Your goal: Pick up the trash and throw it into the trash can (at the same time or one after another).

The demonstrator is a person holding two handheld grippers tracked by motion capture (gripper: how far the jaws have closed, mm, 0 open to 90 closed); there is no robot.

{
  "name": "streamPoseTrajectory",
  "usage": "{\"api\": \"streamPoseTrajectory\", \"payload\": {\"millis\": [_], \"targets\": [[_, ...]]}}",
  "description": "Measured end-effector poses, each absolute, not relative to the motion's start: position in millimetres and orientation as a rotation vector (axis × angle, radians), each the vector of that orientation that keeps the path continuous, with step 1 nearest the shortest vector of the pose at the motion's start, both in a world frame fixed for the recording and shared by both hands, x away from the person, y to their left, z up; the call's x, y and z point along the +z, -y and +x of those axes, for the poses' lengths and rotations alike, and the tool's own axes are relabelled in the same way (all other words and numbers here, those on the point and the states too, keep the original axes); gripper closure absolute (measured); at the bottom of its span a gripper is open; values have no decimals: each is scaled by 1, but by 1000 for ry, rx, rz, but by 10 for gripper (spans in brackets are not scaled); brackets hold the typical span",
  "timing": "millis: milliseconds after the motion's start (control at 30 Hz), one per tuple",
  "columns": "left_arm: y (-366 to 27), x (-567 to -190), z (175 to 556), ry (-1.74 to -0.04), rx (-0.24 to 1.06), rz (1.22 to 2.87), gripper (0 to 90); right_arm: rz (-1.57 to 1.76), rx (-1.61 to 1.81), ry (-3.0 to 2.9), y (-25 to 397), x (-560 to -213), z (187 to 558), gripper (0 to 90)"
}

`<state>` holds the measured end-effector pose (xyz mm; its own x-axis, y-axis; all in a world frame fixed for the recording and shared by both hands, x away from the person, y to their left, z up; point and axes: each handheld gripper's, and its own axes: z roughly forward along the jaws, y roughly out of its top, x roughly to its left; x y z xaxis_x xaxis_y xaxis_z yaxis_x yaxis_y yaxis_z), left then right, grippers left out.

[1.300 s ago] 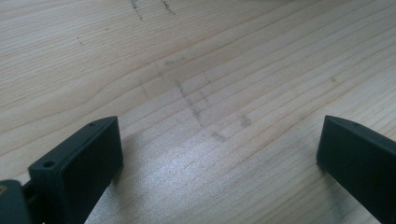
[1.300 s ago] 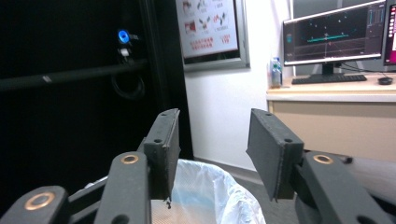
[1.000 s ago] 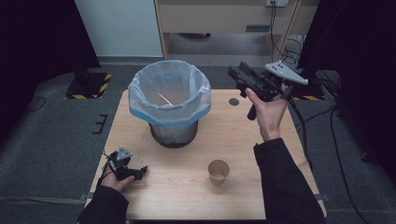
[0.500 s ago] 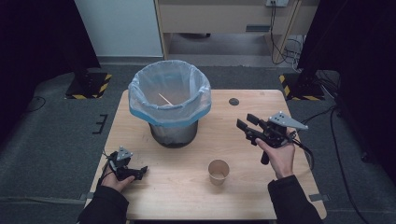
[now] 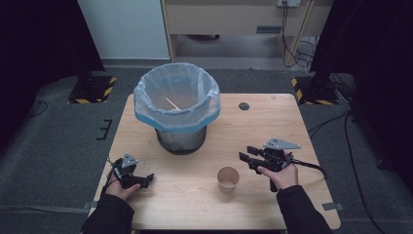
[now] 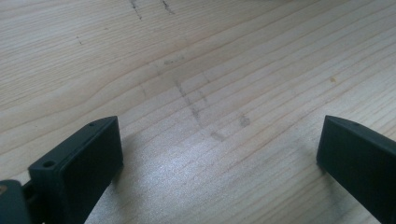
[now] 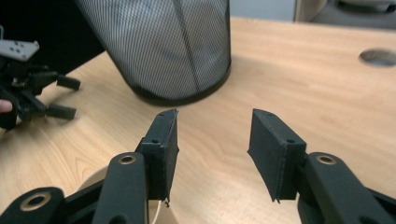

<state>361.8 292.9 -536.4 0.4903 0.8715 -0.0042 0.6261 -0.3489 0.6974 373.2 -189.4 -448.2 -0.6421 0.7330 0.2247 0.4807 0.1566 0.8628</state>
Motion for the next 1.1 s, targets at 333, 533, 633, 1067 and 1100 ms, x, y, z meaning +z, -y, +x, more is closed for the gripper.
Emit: {"api": "streamPoseTrajectory", "payload": {"millis": [333,533,633,1067,1100], "targets": [[-293,-536,362,-1227,493,2095,0,1185,1451,-2364,175,-466,372,625],[-293,-536,362,-1227,493,2095,0,1182,1407,-2452,170,-472,371,662],[-293,-536,362,-1227,493,2095,0,1190,1378,-2482,168,-474,370,689],[-293,-536,362,-1227,493,2095,0,1184,1289,-2554,168,-478,371,830],[-293,-536,362,-1227,493,2095,0,1192,1294,-2551,168,-477,370,831]]}}
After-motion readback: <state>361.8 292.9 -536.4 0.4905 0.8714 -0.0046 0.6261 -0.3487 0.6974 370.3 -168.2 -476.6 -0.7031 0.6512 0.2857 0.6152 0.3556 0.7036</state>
